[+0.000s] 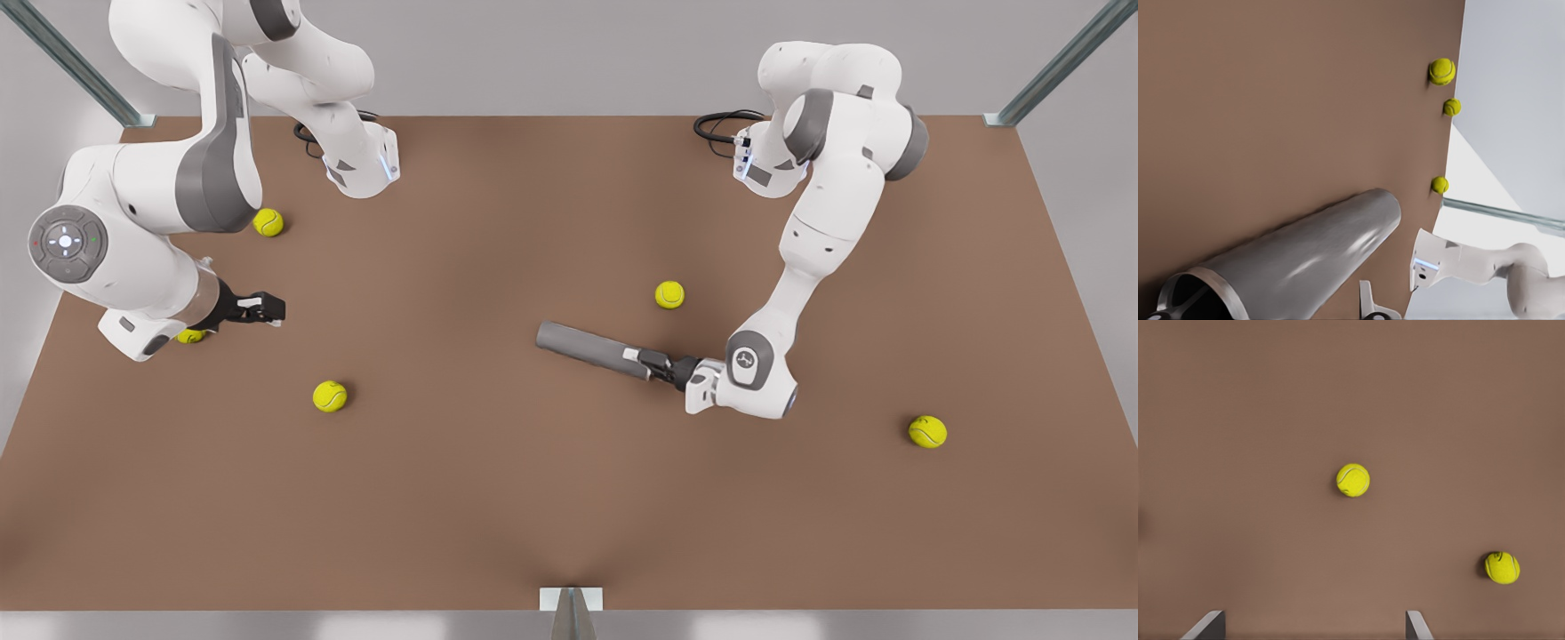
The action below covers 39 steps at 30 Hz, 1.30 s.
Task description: Put the tennis tube upright
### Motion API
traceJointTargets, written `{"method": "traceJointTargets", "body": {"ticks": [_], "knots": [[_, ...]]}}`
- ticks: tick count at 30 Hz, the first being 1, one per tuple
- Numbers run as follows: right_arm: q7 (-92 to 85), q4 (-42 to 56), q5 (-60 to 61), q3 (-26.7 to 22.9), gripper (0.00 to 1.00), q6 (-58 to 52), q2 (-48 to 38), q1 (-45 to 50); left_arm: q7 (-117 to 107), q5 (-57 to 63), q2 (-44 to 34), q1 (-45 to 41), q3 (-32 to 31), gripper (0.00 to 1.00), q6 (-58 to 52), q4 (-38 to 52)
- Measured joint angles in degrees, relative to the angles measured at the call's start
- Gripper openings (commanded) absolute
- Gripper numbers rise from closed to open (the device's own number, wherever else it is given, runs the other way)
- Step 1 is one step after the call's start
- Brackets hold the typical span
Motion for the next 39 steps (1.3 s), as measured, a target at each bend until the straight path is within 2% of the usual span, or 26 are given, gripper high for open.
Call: {"method": "traceJointTargets", "body": {"ticks": [1,2,3,6,17,23,27,36,39], "knots": [[0.08,-0.02,0.00,0.00,1.00,-0.01,-0.03,0.00,0.26,0.00,-0.01,0.00,-0.02,1.00,-0.11,0.00],[0.16,-0.03,0.00,0.00,1.00,-0.03,-0.06,0.09,0.50,0.00,-0.02,0.00,-0.02,0.89,-0.24,0.01],[0.24,-0.02,0.00,0.00,1.00,-0.09,-0.07,0.23,0.72,0.03,-0.06,0.04,-0.03,0.72,-0.46,0.05],[0.43,0.04,0.00,0.00,1.00,-0.43,-0.08,0.34,1.32,0.19,-0.20,0.14,-0.03,0.60,-1.14,0.08],[0.88,0.05,0.00,0.00,1.00,-0.87,-0.08,0.17,1.96,2.63,-1.47,0.37,0.36,0.57,-3.98,0.42],[1.04,0.05,0.00,0.00,1.00,-0.96,-0.08,0.36,1.90,2.98,-0.84,0.10,0.16,0.49,-4.26,0.35],[1.11,0.05,0.00,0.00,1.00,-1.04,-0.08,0.35,1.77,3.06,-0.92,0.09,0.15,0.40,-4.40,0.40],[1.21,0.22,0.00,0.00,1.00,-1.11,-0.08,0.30,1.26,3.68,-2.70,0.40,0.61,0.37,-6.41,0.43],[1.24,0.43,0.01,0.01,1.00,-1.16,-0.16,0.34,0.96,4.99,-3.83,0.45,0.89,0.29,-7.33,0.44]]}}
